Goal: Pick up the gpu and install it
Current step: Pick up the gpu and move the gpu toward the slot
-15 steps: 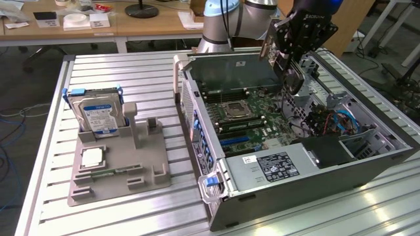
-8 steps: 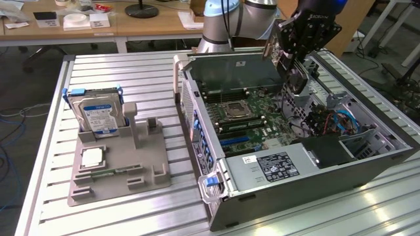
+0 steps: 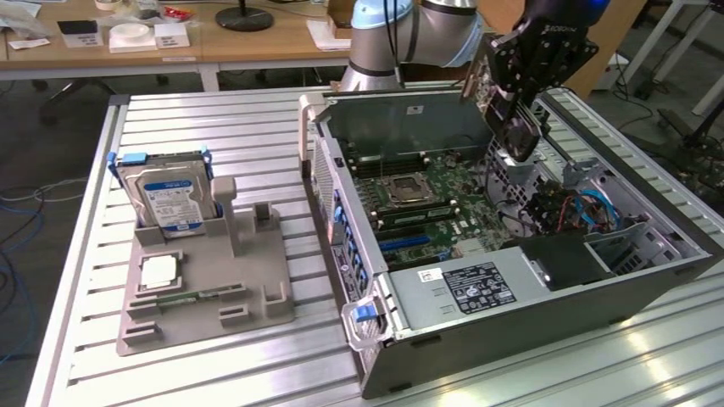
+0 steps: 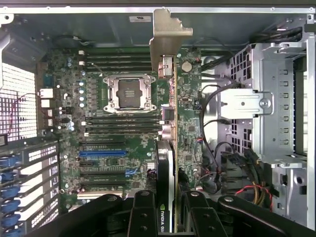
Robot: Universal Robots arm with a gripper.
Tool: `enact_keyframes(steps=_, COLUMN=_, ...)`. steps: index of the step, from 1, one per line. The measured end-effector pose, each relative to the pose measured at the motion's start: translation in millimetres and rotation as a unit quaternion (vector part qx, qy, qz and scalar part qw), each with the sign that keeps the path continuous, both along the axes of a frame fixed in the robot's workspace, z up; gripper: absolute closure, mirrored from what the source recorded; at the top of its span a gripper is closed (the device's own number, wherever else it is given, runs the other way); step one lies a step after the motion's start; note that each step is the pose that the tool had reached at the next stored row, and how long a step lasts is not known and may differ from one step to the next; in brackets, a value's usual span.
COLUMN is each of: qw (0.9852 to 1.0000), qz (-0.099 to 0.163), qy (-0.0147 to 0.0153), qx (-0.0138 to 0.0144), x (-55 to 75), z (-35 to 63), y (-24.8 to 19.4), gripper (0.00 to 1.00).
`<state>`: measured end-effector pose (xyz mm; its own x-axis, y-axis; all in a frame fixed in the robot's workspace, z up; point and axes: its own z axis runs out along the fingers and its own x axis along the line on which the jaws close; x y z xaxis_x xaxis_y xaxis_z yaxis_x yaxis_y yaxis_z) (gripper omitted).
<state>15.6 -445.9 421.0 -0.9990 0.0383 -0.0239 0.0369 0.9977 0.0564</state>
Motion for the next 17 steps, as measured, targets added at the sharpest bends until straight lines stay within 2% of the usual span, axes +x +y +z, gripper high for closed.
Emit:
enact_keyframes(steps=9, qw=1.0, qz=0.0, qy=0.0, qx=0.0, x=12.9, z=0.0, y=0.0, gripper=0.73)
enact_keyframes(steps=17, qw=1.0, qz=0.0, qy=0.0, qx=0.0, x=13.9, z=0.0, y=0.0, gripper=0.73)
